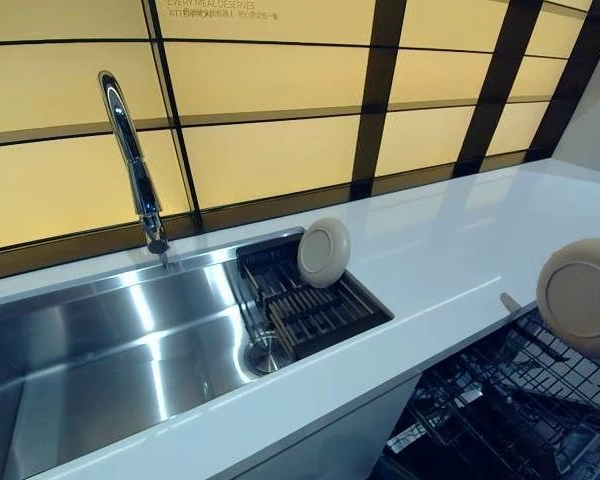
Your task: Take plates into dishwasher
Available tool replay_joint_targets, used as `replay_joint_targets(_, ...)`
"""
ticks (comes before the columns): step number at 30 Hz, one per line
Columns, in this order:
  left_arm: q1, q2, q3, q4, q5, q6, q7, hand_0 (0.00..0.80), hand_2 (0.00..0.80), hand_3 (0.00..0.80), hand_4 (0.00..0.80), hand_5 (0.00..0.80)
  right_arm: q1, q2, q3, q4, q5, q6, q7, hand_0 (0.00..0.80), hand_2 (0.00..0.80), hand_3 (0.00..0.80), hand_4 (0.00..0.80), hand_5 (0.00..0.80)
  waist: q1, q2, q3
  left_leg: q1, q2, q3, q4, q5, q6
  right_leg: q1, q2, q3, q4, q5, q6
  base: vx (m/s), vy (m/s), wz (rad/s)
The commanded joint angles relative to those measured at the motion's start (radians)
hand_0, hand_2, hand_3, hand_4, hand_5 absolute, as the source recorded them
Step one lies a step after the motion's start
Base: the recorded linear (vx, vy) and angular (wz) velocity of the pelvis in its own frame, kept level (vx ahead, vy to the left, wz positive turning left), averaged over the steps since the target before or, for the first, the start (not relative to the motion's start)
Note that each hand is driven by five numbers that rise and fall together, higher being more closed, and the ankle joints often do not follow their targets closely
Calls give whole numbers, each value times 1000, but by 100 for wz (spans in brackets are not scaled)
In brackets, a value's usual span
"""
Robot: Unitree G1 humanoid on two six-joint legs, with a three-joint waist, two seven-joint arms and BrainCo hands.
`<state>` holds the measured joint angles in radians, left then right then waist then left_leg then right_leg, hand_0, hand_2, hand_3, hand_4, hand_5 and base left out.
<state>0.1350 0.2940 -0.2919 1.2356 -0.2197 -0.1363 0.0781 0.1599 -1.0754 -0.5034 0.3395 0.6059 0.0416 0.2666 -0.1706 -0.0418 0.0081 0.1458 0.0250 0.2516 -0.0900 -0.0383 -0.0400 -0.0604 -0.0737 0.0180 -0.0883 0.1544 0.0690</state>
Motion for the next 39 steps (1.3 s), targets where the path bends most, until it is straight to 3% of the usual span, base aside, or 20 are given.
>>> replay_joint_targets(1, -59, 81, 59, -15, -9, -31, 2, 0, 0, 0, 0, 0, -58, -26, -38, 13, -38, -49, 36, 800, 800, 800, 800, 800, 12, -37, 19, -43, -13, -64, 5, 43, 26, 78, 16, -15, 39, -57, 11, -10, -37, -1)
replay_joint_targets(16, -64, 85, 60, -23, 7, -32, 4, 0, 0, 0, 0, 0, -39, 10, 45, 102, -150, -57, 85, 800, 800, 800, 800, 800, 18, -37, 23, -48, -13, -73, 6, 46, 23, 79, 18, -25, 40, -59, 11, -1, -5, -1)
replay_joint_targets(27, -75, 73, 67, -20, 18, -27, 2, 0, 0, 0, 0, 0, -60, 117, 96, 82, -349, -103, -155, 800, 800, 800, 800, 800, 20, -24, 30, -43, -13, -73, 8, 45, 26, 84, 18, -26, 40, -63, 12, 0, 0, 0)
replay_joint_targets(39, -87, 64, 64, -26, 30, -8, 1, 0, 0, 0, 0, 0, -85, 186, 156, 62, -482, -46, -305, 800, 800, 800, 800, 800, 26, -15, 37, -39, -13, -78, 10, 43, 30, 89, 15, -28, 41, -66, 13, 0, 0, 0)
